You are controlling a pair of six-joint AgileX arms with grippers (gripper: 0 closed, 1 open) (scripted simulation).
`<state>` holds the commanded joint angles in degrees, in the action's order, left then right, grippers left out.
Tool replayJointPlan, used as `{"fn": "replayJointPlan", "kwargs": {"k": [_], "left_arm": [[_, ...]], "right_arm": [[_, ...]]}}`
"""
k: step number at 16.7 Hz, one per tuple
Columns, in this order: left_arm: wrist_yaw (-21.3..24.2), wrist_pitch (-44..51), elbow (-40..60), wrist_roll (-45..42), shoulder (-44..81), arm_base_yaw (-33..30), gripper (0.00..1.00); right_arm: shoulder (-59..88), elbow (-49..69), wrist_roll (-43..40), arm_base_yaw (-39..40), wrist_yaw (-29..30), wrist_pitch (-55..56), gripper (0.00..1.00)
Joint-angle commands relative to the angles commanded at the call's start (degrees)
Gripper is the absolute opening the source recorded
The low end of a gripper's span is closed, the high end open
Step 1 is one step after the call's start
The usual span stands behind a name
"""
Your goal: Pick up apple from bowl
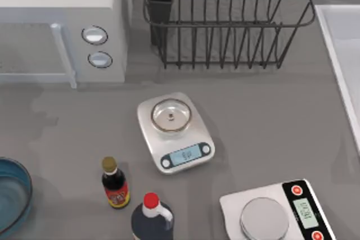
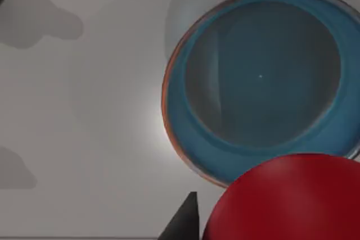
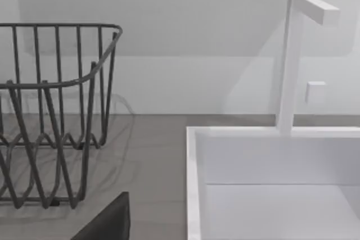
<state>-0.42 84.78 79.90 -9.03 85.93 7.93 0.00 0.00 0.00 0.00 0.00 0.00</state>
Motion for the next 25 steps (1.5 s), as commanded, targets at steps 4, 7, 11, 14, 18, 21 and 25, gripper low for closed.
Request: {"fn": "replayJointPlan", "kwargs": {"k": [4, 7, 11, 14, 18, 21, 25], "left_arm": [[0.00, 12.92, 12.52, 0.37, -1.94, -0.34, 0.00], [0.00, 16.34, 15.83, 0.51, -2.78, -0.47, 0.00], [-0.03, 16.23, 15.70, 0.40, -2.62, -0.21, 0.00], [-0.01, 15.69, 16.37, 2.43, -0.91, -2.25, 0.00], [0.10, 12.11, 18.31, 13.42, 5.82, -13.28, 0.00], [0.21, 7.60, 19.47, 26.80, 11.99, -26.97, 0.00], [0.37, 0.86, 20.23, 43.50, 19.39, -43.81, 0.00]], "right_arm": [[0.00, 0.00, 0.00, 0.00, 0.00, 0.00, 1.00], [0.00, 0.00, 0.00, 0.00, 0.00, 0.00, 1.00], [0.00, 0.00, 0.00, 0.00, 0.00, 0.00, 1.00], [0.00, 0.00, 0.00, 0.00, 0.00, 0.00, 1.00], [0.00, 0.00, 0.00, 0.00, 0.00, 0.00, 1.00], [0.00, 0.00, 0.00, 0.00, 0.00, 0.00, 1.00], [0.00, 0.00, 0.00, 0.00, 0.00, 0.00, 1.00]]}}
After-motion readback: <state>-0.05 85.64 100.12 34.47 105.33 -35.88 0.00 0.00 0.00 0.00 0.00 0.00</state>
